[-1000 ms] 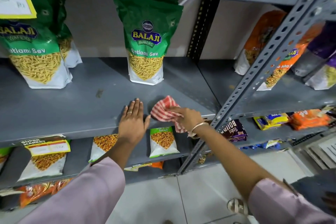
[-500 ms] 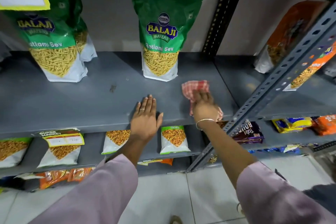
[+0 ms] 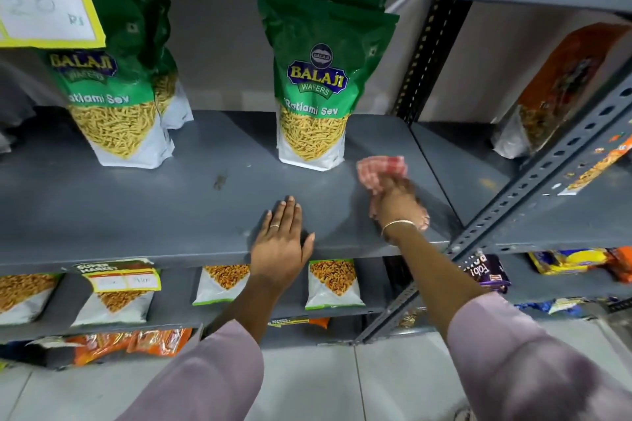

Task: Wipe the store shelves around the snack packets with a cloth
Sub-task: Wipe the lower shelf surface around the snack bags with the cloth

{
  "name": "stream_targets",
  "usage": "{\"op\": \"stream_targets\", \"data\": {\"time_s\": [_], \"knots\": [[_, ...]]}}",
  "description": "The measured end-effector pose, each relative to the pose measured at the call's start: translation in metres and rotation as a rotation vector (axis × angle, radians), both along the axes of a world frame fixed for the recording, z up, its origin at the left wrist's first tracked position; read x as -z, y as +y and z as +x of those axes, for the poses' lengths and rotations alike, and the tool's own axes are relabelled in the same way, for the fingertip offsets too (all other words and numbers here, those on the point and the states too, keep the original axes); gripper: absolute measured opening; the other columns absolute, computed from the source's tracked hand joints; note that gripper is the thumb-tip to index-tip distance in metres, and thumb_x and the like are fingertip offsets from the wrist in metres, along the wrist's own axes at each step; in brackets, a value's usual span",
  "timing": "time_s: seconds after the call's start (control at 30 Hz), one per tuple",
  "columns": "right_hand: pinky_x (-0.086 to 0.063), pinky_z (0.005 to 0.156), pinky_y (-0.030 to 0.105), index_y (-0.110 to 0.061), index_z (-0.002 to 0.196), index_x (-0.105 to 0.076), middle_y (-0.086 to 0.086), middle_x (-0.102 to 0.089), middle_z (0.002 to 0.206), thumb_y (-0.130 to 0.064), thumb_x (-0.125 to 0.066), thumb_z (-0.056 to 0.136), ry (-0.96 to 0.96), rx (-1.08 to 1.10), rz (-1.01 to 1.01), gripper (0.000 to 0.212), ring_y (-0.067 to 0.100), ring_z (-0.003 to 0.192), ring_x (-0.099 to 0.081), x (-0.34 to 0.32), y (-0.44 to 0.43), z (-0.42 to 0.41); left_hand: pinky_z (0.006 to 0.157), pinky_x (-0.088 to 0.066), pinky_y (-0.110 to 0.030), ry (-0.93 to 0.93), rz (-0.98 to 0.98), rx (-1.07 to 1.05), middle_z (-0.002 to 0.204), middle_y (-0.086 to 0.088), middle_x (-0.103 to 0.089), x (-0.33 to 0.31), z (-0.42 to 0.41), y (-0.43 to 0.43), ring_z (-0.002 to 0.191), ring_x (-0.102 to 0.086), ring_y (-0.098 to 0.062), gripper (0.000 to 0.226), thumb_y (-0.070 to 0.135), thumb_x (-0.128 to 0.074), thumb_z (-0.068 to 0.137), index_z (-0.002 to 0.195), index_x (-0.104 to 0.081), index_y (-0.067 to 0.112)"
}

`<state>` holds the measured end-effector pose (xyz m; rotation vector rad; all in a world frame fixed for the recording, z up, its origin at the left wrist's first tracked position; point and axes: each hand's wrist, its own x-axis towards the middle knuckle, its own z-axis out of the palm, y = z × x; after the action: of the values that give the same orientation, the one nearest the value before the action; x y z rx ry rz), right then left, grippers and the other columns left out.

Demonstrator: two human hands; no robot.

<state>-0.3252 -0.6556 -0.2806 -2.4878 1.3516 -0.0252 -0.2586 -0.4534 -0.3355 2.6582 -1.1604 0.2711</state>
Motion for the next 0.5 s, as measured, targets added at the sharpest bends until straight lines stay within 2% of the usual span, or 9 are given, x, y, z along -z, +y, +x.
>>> {"op": "stream_targets", "data": {"time_s": [0.07, 0.1, 0.13, 0.2, 0.27, 0.3, 0.37, 0.43, 0.5], "knots": [[-0.028, 0.112, 0.055, -0.028, 0.146, -0.025, 0.009, -0.025, 0.156, -0.025, -0.04, 0.094, -0.027, 0.098, 0.038, 0.054, 0.032, 0.143, -0.026, 0.0, -0.009, 0.004, 0.105, -0.033, -0.04, 0.018, -0.028, -0.008, 0.13, -0.018, -0.055, 0.001, 0.0, 0.001, 0.119, -0.054, -0.03, 0.067, 0.043, -0.014, 0.097, 0.123, -0.056, -0.002], [-0.024, 0.113, 0.054, -0.028, 0.147, -0.024, 0.004, -0.018, 0.159, -0.028, -0.038, 0.095, -0.037, 0.021, 0.018, 0.054, 0.029, 0.146, -0.018, 0.002, -0.007, 0.009, 0.104, -0.037, -0.041, 0.026, -0.032, -0.018, 0.13, -0.018, -0.056, 0.001, 0.0, 0.002, 0.118, -0.054, -0.03, 0.064, 0.042, -0.017, 0.097, 0.122, -0.057, -0.002], [-0.025, 0.112, 0.053, -0.029, 0.146, -0.027, 0.002, -0.017, 0.16, -0.03, -0.037, 0.095, -0.05, -0.108, -0.014, 0.052, 0.029, 0.146, -0.018, 0.003, -0.002, 0.013, 0.101, -0.04, -0.043, 0.032, -0.028, -0.024, 0.129, -0.018, -0.056, 0.0, -0.001, 0.002, 0.118, -0.055, -0.03, 0.061, 0.041, -0.024, 0.094, 0.122, -0.057, -0.002], [-0.033, 0.11, 0.052, -0.028, 0.143, -0.036, 0.002, -0.027, 0.157, -0.03, -0.04, 0.095, -0.085, -0.341, -0.068, 0.048, 0.03, 0.142, -0.03, 0.006, -0.004, 0.017, 0.099, -0.04, -0.046, 0.036, -0.011, -0.016, 0.129, -0.018, -0.057, -0.001, -0.001, 0.001, 0.118, -0.055, -0.03, 0.06, 0.04, -0.031, 0.088, 0.122, -0.057, -0.001], [-0.033, 0.111, 0.049, -0.024, 0.14, -0.043, 0.008, -0.034, 0.153, -0.033, -0.039, 0.093, -0.066, -0.257, -0.048, 0.048, 0.033, 0.136, -0.038, 0.007, -0.018, 0.019, 0.101, -0.039, -0.046, 0.063, 0.016, -0.011, 0.13, -0.017, -0.056, -0.005, 0.0, 0.0, 0.12, -0.053, -0.029, 0.062, 0.041, -0.03, 0.086, 0.124, -0.056, -0.001], [-0.03, 0.113, 0.049, -0.023, 0.142, -0.039, 0.01, -0.031, 0.153, -0.035, -0.039, 0.092, -0.064, -0.125, -0.042, 0.051, 0.035, 0.137, -0.036, 0.006, -0.027, 0.022, 0.102, -0.037, -0.045, 0.066, 0.018, -0.005, 0.132, -0.017, -0.054, -0.005, 0.0, 0.0, 0.122, -0.051, -0.029, 0.063, 0.041, -0.029, 0.086, 0.126, -0.054, -0.001], [-0.021, 0.118, 0.051, -0.022, 0.149, -0.021, 0.01, -0.015, 0.159, -0.031, -0.044, 0.091, -0.019, 0.069, -0.039, 0.063, 0.035, 0.144, -0.021, 0.004, -0.039, 0.033, 0.104, -0.034, -0.045, 0.08, 0.032, -0.006, 0.135, -0.017, -0.052, -0.005, 0.002, -0.001, 0.124, -0.049, -0.029, 0.065, 0.042, -0.026, 0.086, 0.128, -0.051, -0.001], [-0.016, 0.12, 0.052, -0.022, 0.151, -0.012, 0.011, -0.005, 0.161, -0.027, -0.041, 0.094, -0.015, -0.043, -0.07, 0.064, 0.034, 0.148, -0.011, 0.002, -0.046, 0.05, 0.105, -0.032, -0.044, 0.062, 0.043, -0.017, 0.138, -0.016, -0.049, -0.006, 0.003, -0.002, 0.126, -0.046, -0.028, 0.068, 0.043, -0.023, 0.085, 0.13, -0.049, 0.0], [-0.016, 0.119, 0.054, -0.027, 0.151, -0.014, 0.01, -0.005, 0.162, -0.03, -0.034, 0.094, 0.019, -0.248, -0.094, 0.06, 0.033, 0.148, -0.01, 0.005, -0.063, 0.062, 0.112, -0.017, -0.04, 0.077, 0.064, 0.011, 0.148, -0.015, -0.033, -0.008, 0.004, -0.002, 0.136, -0.032, -0.027, 0.074, 0.046, -0.011, 0.085, 0.14, -0.035, 0.002]]}}
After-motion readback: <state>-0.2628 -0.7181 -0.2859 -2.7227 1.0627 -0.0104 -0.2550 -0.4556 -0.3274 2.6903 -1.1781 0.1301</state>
